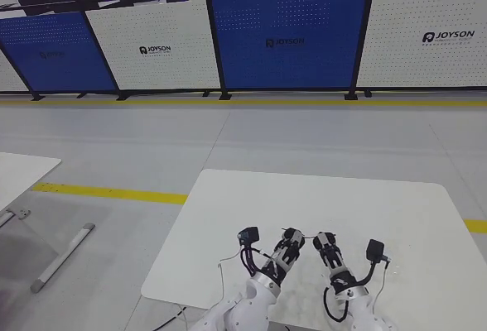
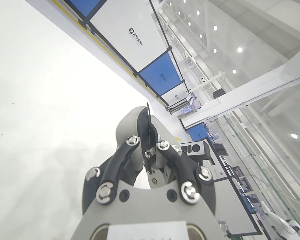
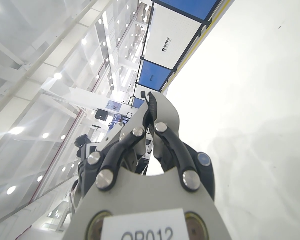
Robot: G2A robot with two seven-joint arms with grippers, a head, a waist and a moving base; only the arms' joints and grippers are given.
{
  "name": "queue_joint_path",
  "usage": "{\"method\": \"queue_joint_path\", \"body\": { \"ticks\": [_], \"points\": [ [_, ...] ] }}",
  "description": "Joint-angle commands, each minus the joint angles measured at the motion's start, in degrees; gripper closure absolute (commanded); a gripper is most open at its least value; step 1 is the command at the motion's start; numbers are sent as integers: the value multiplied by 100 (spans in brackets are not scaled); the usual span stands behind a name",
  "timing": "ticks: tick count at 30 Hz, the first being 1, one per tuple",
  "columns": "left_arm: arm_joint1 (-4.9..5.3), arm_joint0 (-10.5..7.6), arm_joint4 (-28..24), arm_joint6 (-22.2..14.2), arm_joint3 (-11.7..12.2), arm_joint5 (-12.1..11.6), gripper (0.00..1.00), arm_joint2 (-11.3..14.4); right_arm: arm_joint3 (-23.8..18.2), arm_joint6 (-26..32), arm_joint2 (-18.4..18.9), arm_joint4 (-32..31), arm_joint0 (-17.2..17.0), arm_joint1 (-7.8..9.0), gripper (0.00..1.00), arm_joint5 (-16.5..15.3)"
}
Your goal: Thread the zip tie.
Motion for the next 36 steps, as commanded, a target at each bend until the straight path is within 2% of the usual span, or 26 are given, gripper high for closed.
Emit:
{"method": "queue_joint_path", "body": {
  "ticks": [1, 2, 3, 4, 8, 15, 18, 24, 26, 31, 34, 35, 36],
  "points": [
    [-4, 6, 3, 8, -12, 13, 100, -7, 17, 33, -8, 16, 12, -3, 100, 9],
    [-6, 9, -1, 14, -22, 20, 100, -9, 24, 50, -8, 24, 18, -4, 87, 13],
    [-10, 15, -14, 29, -35, 35, 100, -11, 28, 63, -7, 33, 23, -5, 27, 7],
    [-15, 21, -34, 46, -43, 56, 100, -13, 31, 73, -6, 40, 26, -5, 0, -12],
    [-54, 16, -257, 258, -64, 265, 100, -59, 2, 68, 46, 66, -18, 2, 0, -148],
    [-176, -90, -957, 875, -84, 627, 100, -180, -186, 75, 358, 229, -302, 54, 0, -420],
    [-215, -124, -1230, 872, -129, 771, 100, -181, -200, 224, 404, 327, -328, 65, 0, -309],
    [-215, -124, -1230, 872, -129, 771, 100, -181, -200, 224, 404, 327, -328, 65, 0, -309],
    [-215, -124, -1230, 872, -129, 771, 100, -181, -205, 252, 390, -110, -282, 84, 0, -206],
    [-293, -38, -2148, 1069, -396, 982, 100, -347, -247, 110, 240, -1708, -196, 134, 0, -58],
    [-329, 25, -2648, 1159, -574, 1058, 100, -462, -172, 81, 169, -2348, -136, 151, 0, 56],
    [-343, 20, -2841, 1185, -612, 1090, 100, -516, -161, -39, 155, -2481, -122, 145, 0, 194],
    [-349, 5, -2934, 1183, -629, 1106, 100, -550, -161, -39, 155, -2481, -122, 145, 0, 194]
  ]
}}
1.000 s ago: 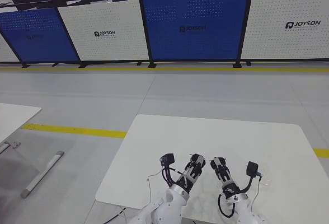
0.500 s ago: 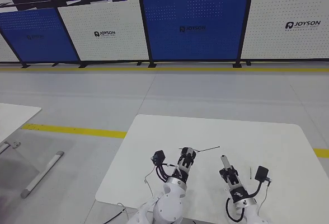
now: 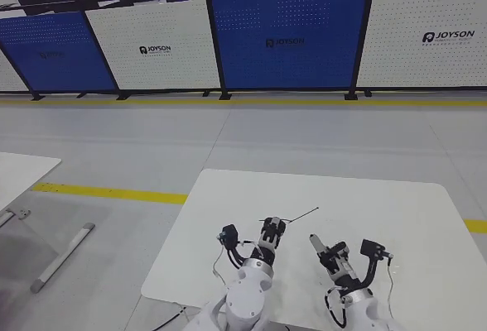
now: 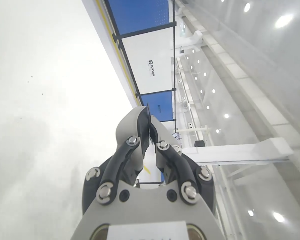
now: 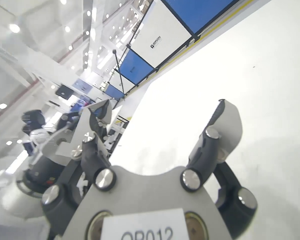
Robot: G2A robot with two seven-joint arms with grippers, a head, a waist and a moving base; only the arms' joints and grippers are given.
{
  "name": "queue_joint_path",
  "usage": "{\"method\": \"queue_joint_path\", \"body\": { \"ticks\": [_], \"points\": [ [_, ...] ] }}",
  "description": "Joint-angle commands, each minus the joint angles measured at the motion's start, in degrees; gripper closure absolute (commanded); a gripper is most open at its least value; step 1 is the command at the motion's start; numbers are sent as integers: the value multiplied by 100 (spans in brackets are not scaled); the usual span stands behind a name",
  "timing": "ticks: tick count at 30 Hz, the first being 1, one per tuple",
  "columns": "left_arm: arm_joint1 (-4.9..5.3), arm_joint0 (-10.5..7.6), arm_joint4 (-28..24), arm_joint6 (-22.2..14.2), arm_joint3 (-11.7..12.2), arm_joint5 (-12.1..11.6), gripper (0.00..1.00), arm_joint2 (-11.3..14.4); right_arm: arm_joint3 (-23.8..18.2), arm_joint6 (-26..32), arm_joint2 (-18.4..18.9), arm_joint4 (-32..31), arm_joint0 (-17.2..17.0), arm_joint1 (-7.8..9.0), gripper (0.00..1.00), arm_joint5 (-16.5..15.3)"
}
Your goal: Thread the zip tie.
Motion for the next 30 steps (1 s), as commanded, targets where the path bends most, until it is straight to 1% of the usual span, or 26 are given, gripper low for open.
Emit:
{"method": "queue_joint_path", "body": {
  "ticks": [1, 7, 8, 9, 10, 13, 15, 21, 22, 27, 30],
  "points": [
    [-8, -13, -175, 8, -21, 21, 100, -43, 5, -30, 0, -41, 3, -3, 0, 52],
    [-8, -13, -175, 8, -21, 21, 100, -43, 19, -21, -2, -116, 9, 1, 0, 64],
    [-10, -1, -227, -62, -22, 10, 100, -30, 58, -40, -29, -579, 50, 19, 0, 124],
    [-11, 18, -340, -197, -44, 27, 100, -26, 89, -44, -78, -814, 63, 25, 0, 121],
    [-9, 39, -430, -284, -93, 66, 100, -49, 124, 45, -108, -930, 86, 30, 0, 101],
    [4, 147, -633, -554, -297, 223, 100, -92, 196, 16, -118, -1422, 161, 57, 0, 18],
    [12, 184, -649, -596, -369, 265, 100, -131, 210, -21, -117, -1429, 166, 55, 0, 23],
    [12, 184, -649, -596, -369, 265, 100, -131, 210, -21, -117, -1429, 166, 55, 0, 23],
    [12, 184, -649, -596, -369, 265, 100, -131, 247, 93, -144, -1389, 164, 54, 0, -3],
    [16, 211, -518, -765, -368, 98, 100, -51, 395, 360, -263, -1277, 340, 31, 0, -103],
    [18, 228, -457, -781, -385, 44, 100, -34, 447, 398, -303, -1314, 403, 22, 0, -42]
  ]
}}
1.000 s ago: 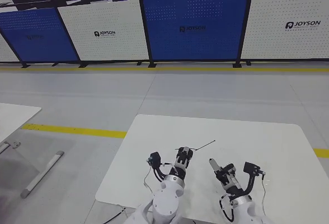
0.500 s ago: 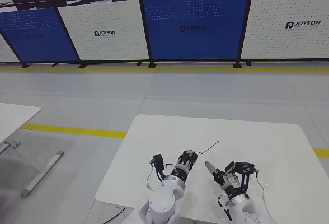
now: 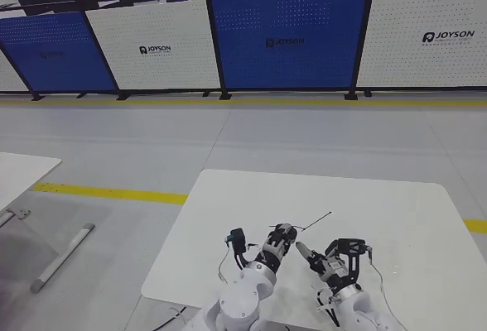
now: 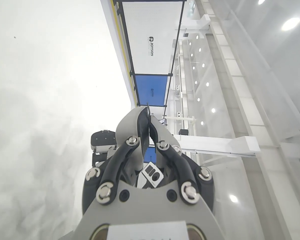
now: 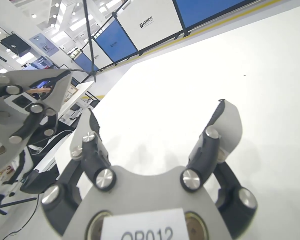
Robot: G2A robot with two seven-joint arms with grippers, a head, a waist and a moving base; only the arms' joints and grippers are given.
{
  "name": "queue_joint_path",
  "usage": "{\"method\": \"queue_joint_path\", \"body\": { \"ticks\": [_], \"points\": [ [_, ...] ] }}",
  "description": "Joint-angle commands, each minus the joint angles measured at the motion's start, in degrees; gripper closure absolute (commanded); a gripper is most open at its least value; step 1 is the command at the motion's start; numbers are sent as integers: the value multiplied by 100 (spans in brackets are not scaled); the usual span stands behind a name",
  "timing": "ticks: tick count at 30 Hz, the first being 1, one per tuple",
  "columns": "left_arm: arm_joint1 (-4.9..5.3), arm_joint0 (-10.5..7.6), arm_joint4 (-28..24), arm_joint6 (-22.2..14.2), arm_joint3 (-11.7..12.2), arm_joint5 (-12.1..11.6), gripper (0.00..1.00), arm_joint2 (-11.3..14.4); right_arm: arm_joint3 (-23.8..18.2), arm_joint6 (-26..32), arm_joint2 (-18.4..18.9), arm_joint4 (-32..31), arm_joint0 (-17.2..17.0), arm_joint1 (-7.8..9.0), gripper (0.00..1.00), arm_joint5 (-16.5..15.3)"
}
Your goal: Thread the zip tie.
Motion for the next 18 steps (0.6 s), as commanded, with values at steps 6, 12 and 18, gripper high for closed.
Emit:
{"method": "queue_joint_path", "body": {
  "ticks": [6, 12, 18],
  "points": [
    [1, 1, 12, -14, 18, -23, 100, 0, -29, -184, 37, 0, -30, -5, 0, 97],
    [-9, -6, 72, -28, 69, -91, 100, 43, -75, 16, 56, 214, -33, -3, 88, -32],
    [-16, 6, 192, -44, 76, -106, 100, 132, -117, 252, 42, 333, 43, 3, 76, -220]
  ]
}}
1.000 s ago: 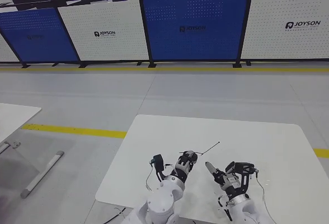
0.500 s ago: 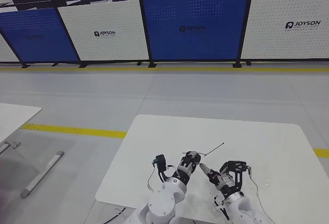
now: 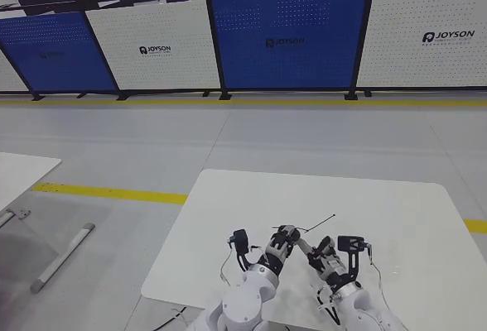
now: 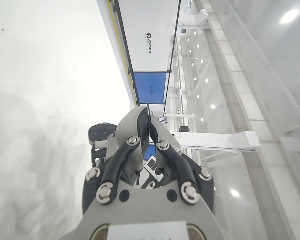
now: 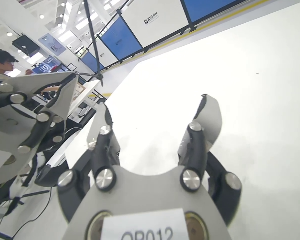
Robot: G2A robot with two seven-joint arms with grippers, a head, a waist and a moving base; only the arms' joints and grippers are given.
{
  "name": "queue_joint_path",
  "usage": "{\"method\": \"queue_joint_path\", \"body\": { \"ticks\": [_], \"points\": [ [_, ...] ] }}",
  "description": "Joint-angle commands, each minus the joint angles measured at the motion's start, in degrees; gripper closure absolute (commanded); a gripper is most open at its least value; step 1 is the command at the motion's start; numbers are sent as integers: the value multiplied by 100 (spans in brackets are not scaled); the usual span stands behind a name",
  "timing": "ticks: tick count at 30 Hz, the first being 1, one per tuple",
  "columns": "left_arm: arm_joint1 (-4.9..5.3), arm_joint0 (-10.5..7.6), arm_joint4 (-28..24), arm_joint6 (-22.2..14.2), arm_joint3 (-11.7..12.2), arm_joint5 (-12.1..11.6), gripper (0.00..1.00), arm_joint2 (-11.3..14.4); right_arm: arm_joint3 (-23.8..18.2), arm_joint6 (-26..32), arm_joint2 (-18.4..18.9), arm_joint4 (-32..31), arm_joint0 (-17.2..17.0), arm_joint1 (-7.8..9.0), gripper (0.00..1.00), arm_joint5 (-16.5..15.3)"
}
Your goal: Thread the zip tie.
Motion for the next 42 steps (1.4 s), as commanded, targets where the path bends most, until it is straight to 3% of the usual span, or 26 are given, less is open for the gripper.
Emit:
{"method": "queue_joint_path", "body": {
  "ticks": [1, 2, 4, 11, 23, 31, 36, 42],
  "points": [
    [-2, 10, 39, -7, 13, -7, 100, 26, -28, -12, 3, 70, 7, 1, 75, -108],
    [-3, 13, 53, -8, 20, -9, 100, 34, -36, -14, 12, 81, 9, 4, 74, -149],
    [-5, 18, 77, 0, 35, -18, 100, 43, -55, -23, 20, 90, 6, 9, 61, -227],
    [-10, 32, 126, -7, 83, -45, 100, 54, -81, -66, 34, 122, -13, 20, 69, -339],
    [-16, 45, 250, -57, 117, -44, 100, 100, -113, -72, -2, 91, -11, 26, 70, -347],
    [-20, 62, 362, -39, 130, -80, 100, 127, -115, -81, -5, 98, -4, 30, 80, -336],
    [-25, 62, 394, -29, 151, -71, 100, 137, -113, -91, -9, 94, 4, 32, 78, -337],
    [-33, 53, 450, -15, 170, -57, 100, 161, -119, -86, -9, 79, 8, 36, 84, -332]
  ]
}}
